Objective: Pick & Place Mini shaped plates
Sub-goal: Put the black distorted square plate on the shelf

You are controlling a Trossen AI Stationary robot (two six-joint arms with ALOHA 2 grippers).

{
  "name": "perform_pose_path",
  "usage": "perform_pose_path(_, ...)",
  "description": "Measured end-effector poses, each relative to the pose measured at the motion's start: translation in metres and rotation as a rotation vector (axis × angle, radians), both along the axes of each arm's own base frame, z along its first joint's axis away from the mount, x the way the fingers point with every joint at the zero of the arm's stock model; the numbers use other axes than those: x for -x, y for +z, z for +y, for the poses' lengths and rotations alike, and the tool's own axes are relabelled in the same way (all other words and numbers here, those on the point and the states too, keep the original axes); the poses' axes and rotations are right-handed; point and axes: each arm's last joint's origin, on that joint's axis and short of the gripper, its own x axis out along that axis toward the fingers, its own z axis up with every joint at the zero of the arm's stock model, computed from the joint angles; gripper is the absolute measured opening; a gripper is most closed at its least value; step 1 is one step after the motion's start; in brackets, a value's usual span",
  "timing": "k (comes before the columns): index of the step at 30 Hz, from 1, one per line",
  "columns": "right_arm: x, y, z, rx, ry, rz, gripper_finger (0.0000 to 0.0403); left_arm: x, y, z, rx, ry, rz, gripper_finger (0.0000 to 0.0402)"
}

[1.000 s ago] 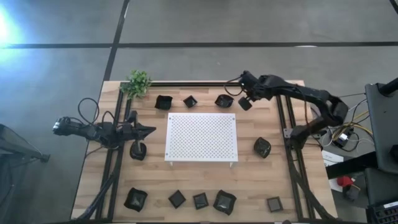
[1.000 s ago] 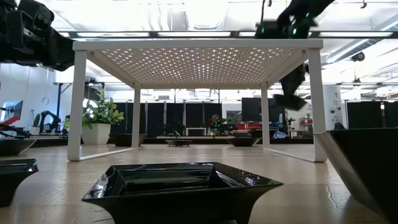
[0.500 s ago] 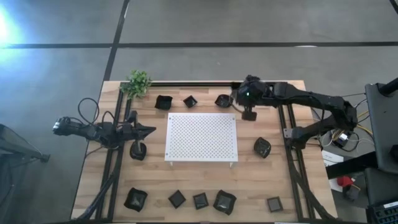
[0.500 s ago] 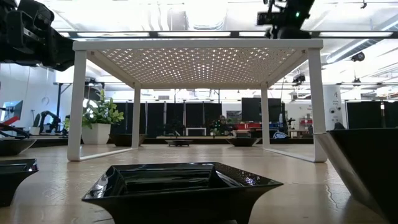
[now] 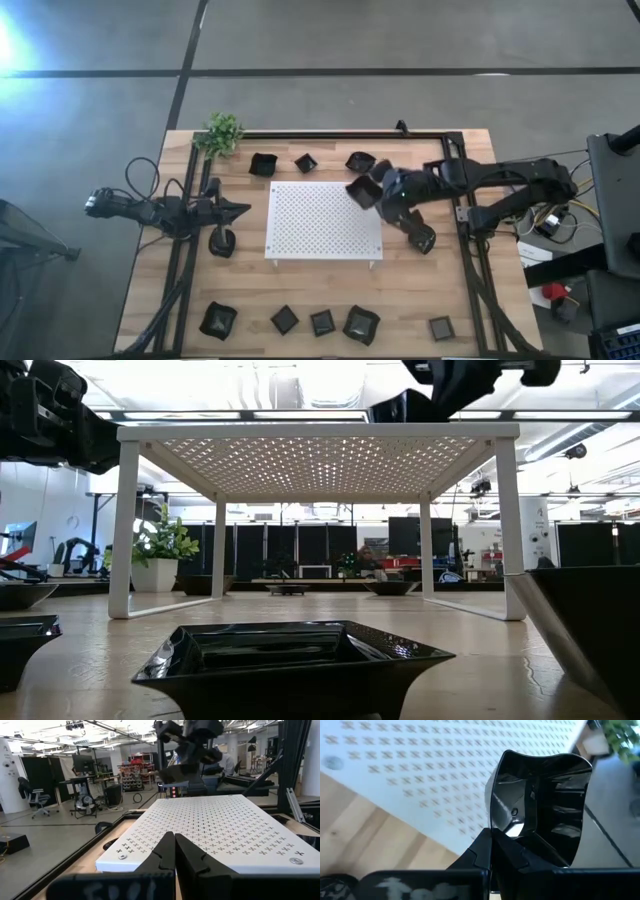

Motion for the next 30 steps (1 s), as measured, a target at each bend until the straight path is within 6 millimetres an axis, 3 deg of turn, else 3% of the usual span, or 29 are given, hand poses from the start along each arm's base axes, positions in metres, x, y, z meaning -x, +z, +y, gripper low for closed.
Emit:
perform_pose_path(15, -0.021, -0.027, 0.011, 0.015, 0.047, 0.113, 0.0008, 0.000, 0.000, 0.000, 0.000, 0.000, 0.000, 0.0000)
perform_pose_path(30, -0.022, -0.030, 0.011, 0.015, 0.043, 0.128, 0.0008, 0.000, 0.000, 0.000, 0.009, 0.000, -0.002, 0.0000)
